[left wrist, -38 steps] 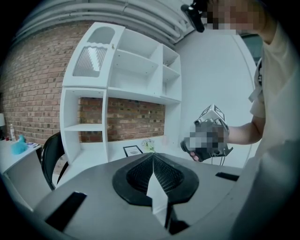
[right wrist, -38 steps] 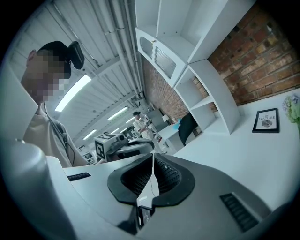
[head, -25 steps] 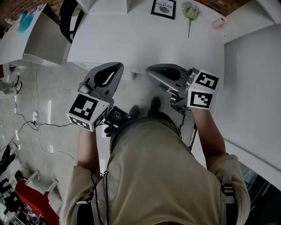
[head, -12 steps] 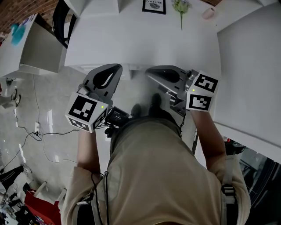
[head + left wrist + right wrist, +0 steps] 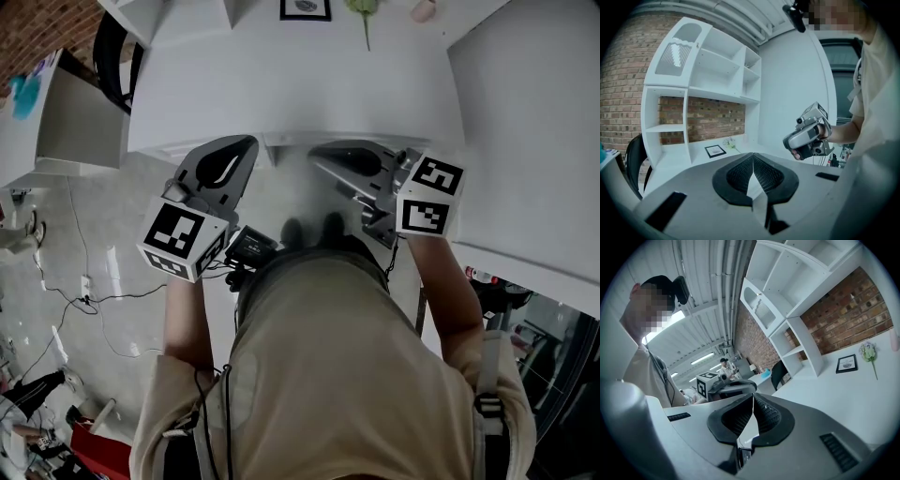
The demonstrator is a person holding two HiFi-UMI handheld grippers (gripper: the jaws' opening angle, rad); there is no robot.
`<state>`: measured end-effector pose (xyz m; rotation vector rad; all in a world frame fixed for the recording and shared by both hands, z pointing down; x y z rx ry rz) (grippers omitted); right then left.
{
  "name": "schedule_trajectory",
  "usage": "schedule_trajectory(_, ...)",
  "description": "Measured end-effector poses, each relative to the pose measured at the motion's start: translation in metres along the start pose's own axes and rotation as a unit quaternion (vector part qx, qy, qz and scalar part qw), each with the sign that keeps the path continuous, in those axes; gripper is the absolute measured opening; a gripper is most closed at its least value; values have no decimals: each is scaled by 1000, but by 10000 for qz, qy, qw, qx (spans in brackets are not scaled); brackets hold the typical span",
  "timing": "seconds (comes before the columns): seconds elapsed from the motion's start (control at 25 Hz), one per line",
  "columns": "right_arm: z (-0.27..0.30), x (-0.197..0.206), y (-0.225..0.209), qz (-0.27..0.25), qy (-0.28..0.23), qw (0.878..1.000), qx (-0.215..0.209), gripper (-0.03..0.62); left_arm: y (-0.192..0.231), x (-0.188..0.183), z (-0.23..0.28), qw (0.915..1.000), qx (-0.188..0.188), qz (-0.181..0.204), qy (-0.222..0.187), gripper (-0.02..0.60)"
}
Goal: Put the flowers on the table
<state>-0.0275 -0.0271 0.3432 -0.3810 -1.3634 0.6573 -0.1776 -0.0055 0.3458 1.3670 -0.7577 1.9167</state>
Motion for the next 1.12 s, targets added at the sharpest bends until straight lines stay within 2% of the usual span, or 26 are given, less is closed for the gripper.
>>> schedule_trajectory(0.4,-7,0,0,2,-18,10000,33,23,-4,0,3,10000,69,24,28,11)
schedule_trajectory(0.84,-3,0,5,29,63,9998,-197,23,-1,0,-5,9999,-124,-5,1,11)
schedule_trajectory(1.12,0,-2,7,-27,249,9995,-168,23,2,-5,-8,9997,-233,15,-63,11)
Point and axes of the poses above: the fingertips, and each gripper's own axes: z forward along the fingers, y to its left, x out of its underside, the point moved 5 cm from there along -z, backward along the fingers, and after that the axes turned 8 degrees about z, right-handed, at the moved point
